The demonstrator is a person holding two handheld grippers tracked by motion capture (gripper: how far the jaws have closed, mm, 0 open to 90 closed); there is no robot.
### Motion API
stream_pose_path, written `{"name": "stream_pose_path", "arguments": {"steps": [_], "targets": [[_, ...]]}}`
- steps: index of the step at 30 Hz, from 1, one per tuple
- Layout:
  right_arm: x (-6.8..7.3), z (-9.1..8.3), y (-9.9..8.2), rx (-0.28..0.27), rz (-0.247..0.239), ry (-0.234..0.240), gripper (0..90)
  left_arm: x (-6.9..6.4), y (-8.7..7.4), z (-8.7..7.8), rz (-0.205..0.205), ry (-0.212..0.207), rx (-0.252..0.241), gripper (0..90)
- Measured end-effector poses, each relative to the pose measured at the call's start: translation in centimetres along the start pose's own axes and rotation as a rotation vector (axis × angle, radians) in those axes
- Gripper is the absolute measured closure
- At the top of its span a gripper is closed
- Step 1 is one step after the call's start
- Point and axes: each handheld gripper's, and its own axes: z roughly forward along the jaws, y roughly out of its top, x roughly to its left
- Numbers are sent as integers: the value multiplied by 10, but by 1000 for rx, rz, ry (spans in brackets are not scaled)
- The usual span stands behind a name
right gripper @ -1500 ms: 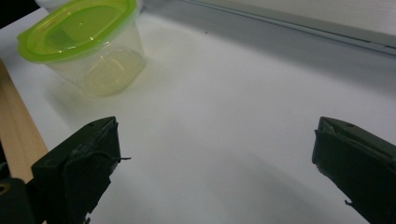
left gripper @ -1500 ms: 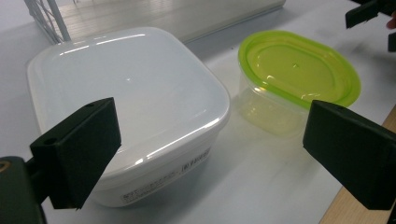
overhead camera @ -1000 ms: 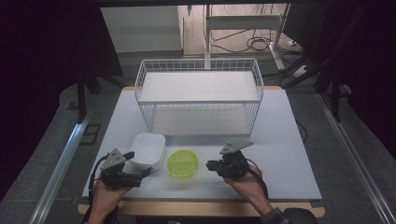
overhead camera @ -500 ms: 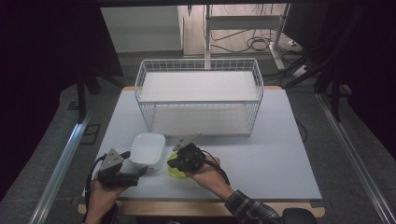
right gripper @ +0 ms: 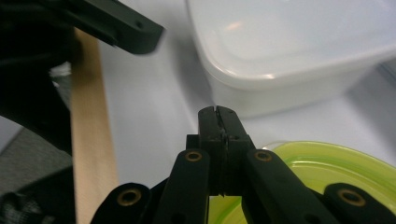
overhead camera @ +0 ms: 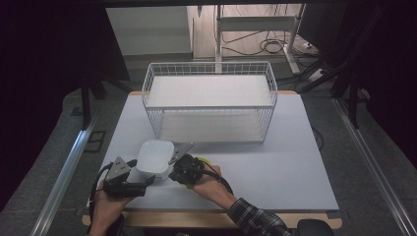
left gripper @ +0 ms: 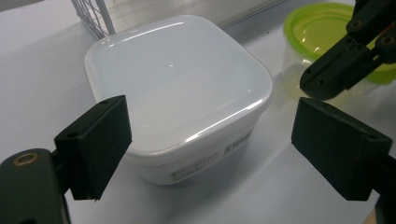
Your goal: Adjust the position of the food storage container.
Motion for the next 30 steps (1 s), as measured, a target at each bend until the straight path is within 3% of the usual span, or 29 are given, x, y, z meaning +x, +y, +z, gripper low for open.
{"name": "stream_pose_path", "arguments": {"steps": [3, 11, 20, 30], "targets": [[-3, -3, -4, 8, 9, -13, 900, -1, 0, 0, 7, 3, 3, 121], [-25, -30, -30, -5, 88, -63, 900, -1, 0, 1, 16, 8, 10, 122], [-53, -65, -65, -35, 188, -143, 900, -2, 0, 2, 12, 12, 9, 122], [-78, -92, -94, -59, 275, -224, 899, -2, 0, 3, 12, 11, 11, 124]]}}
